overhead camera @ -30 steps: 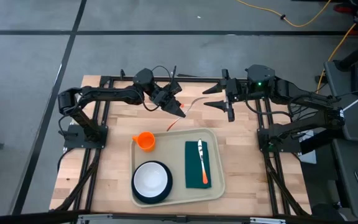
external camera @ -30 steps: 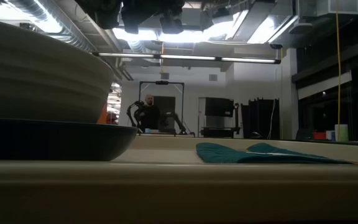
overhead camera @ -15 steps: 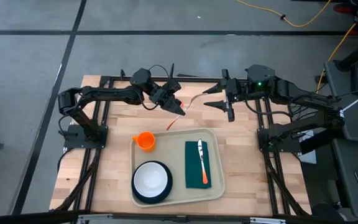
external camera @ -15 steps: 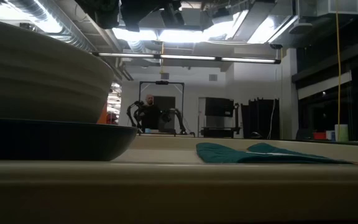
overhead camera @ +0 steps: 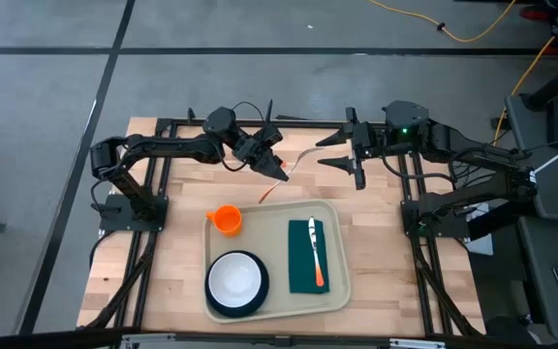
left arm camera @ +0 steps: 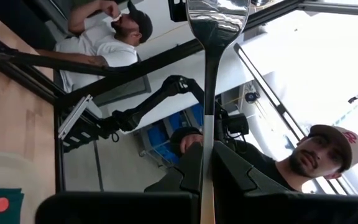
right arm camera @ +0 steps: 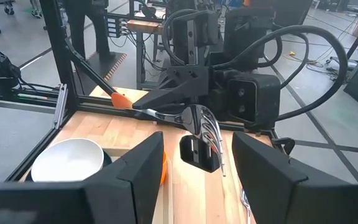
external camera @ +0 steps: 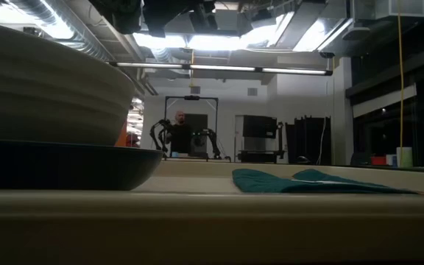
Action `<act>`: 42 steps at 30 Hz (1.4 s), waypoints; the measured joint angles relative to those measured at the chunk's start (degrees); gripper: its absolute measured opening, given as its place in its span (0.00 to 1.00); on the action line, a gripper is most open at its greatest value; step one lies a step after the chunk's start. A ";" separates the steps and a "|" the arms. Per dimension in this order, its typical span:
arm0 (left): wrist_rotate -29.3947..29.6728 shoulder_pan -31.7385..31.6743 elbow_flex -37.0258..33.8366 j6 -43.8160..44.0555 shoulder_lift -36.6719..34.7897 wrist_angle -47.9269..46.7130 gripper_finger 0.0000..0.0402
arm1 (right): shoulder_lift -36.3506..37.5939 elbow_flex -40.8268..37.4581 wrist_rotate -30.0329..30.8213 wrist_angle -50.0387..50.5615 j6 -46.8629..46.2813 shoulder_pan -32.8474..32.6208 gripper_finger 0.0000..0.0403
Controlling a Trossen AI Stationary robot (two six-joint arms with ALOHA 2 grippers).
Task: Set up tray
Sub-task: Put the orange fork to the left of the orange knife on the dark blue napkin on the gray serving tray
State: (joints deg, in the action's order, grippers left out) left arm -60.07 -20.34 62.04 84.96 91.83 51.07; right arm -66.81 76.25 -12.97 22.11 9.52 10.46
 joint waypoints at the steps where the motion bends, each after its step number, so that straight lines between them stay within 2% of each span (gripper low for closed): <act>1: -0.03 0.05 0.00 0.01 0.00 -0.01 0.02 | 0.00 0.00 0.00 0.00 0.00 0.00 0.49; 7: -0.05 0.07 0.00 0.01 0.00 -0.05 0.02 | 0.00 0.00 -0.02 -0.21 0.00 0.00 0.49; 11: -0.20 0.07 0.00 0.03 0.00 -0.09 0.02 | 0.00 0.00 -0.02 -0.74 0.00 0.00 0.43; 15: -0.14 0.07 0.00 0.03 0.00 -0.09 0.02 | -0.04 0.00 -0.07 -1.05 0.00 0.00 0.31; 20: -0.61 0.09 0.00 0.35 0.00 -0.18 0.02 | -0.91 0.00 -1.70 -1.60 -0.20 0.05 0.06; 21: -0.84 0.11 0.00 0.44 0.00 -0.26 0.02 | -1.05 0.00 -1.68 -1.59 -0.23 0.09 0.04; 30: -1.18 0.13 -0.09 -1.87 0.02 -0.45 0.06 | -2.23 0.00 -1.68 -0.69 -3.23 -0.02 0.01; 37: 2.50 -0.11 -0.04 -2.77 0.02 0.87 0.15 | -1.96 -0.04 -3.21 0.88 -3.52 -0.28 0.01; 42: 2.20 -0.08 -0.04 -3.46 -0.21 0.84 0.26 | -1.84 -0.04 -2.53 3.71 -5.24 -0.15 0.01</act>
State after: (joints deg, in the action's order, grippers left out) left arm -57.87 -20.41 62.00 81.50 91.63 51.90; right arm -68.64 76.20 -15.50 25.82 4.28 10.31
